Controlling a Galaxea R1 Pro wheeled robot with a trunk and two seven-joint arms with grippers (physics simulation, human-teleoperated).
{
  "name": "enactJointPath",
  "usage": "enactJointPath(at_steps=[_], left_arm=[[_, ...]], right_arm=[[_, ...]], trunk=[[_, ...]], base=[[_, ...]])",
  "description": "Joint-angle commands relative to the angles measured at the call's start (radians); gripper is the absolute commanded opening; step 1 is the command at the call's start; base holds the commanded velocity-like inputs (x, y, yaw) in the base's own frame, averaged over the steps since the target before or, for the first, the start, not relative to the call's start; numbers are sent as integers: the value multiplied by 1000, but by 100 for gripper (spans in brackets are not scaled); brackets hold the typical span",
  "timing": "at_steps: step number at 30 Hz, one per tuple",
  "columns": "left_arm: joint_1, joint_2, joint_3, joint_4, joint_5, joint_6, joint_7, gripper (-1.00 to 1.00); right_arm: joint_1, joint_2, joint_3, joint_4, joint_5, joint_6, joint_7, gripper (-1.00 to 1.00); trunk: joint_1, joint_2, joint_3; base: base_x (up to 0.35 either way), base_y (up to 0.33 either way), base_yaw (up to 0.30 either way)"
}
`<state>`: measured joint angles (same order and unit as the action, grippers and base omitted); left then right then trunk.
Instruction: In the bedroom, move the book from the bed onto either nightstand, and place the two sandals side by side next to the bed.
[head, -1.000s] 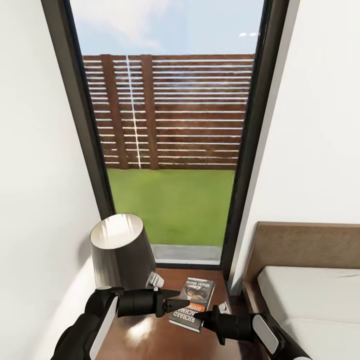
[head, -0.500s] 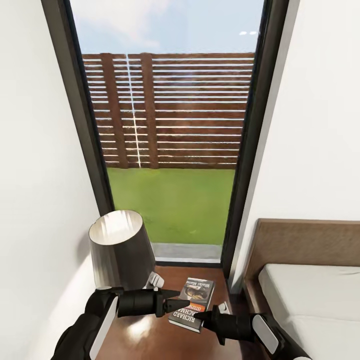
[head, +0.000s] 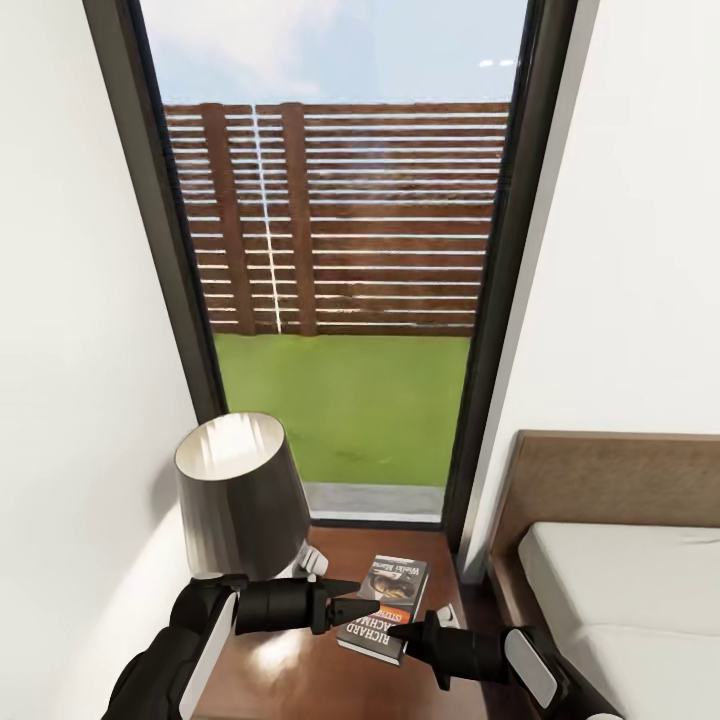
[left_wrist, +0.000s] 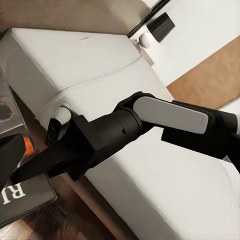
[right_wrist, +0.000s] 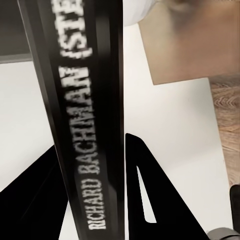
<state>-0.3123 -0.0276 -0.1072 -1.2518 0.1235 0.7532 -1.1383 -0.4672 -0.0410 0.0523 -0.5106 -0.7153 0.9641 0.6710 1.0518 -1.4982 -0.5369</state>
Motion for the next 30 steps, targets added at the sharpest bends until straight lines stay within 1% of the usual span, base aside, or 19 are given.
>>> enactJointPath(at_steps=[1,30], left_arm=[[-1,0,0,0,5,8,0,100],[-1,0,0,14,4,8,2,100]], right_arm=[[-1,-1,4,0,-1,1,5,-100],[-1,0,4,0,0,1,4,-100]], trunk=[[4,-8,-4],[115,-211,-95]], base=[[0,0,0],[0,0,0]])
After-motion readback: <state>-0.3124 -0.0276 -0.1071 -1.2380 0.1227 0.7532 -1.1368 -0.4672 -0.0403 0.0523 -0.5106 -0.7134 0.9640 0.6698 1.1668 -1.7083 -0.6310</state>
